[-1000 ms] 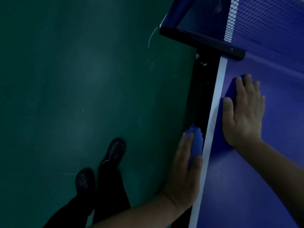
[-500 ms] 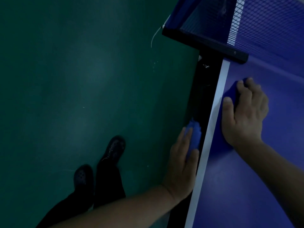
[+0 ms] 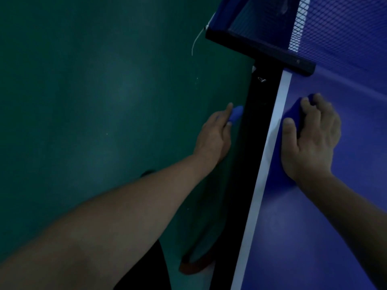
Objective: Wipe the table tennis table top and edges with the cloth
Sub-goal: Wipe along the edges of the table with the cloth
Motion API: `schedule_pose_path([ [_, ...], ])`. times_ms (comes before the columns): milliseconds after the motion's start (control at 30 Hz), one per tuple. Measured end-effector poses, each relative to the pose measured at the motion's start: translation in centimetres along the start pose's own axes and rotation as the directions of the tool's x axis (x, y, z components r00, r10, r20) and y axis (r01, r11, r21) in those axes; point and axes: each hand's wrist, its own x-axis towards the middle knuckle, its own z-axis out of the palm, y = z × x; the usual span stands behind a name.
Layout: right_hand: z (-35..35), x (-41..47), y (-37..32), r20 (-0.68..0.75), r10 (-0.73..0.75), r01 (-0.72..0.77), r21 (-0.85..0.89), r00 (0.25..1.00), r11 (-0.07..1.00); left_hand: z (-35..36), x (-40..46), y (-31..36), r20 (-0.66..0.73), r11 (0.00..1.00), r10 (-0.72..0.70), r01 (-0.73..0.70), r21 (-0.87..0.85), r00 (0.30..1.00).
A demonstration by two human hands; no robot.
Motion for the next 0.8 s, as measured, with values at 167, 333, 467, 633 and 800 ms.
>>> schedule_pose_path([
  [167, 0.1, 0.0, 0.0, -0.017, -0.013, 0.014, 0.001, 1.000, 1.000, 0.7, -3.5, 3.7, -0.038, 0.939, 0.342, -0.341, 0.041, 0.939],
  [333, 0.1, 0.0, 0.2, -0.007, -0.012, 0.012, -0.006, 1.000, 1.000, -0.5, 0.4, 1.8, 0.071, 0.992, -0.119, 0.115, 0.055, 0.990],
  [467, 0.0, 0.0, 0.2, -0.012, -0.019, 0.019, -0.005, 1.000, 1.000, -1.7, -3.5, 3.0, -0.023, 0.959, -0.105, 0.096, -0.268, 0.994],
  [633, 0.0, 0.0, 0.2, -0.018, -0.018, 0.018, 0.002, 1.000, 1.000, 1.4, -16.5, 3.4, 0.158, 0.922, -0.054, 0.110, -0.371, 0.986],
  [800, 0.1, -0.1, 0.2, -0.034, -0.024, 0.025, 0.005, 0.999, 1.000, 2.5, -11.2, 4.7, 0.070, 0.933, -0.080, 0.100, -0.345, 0.994],
])
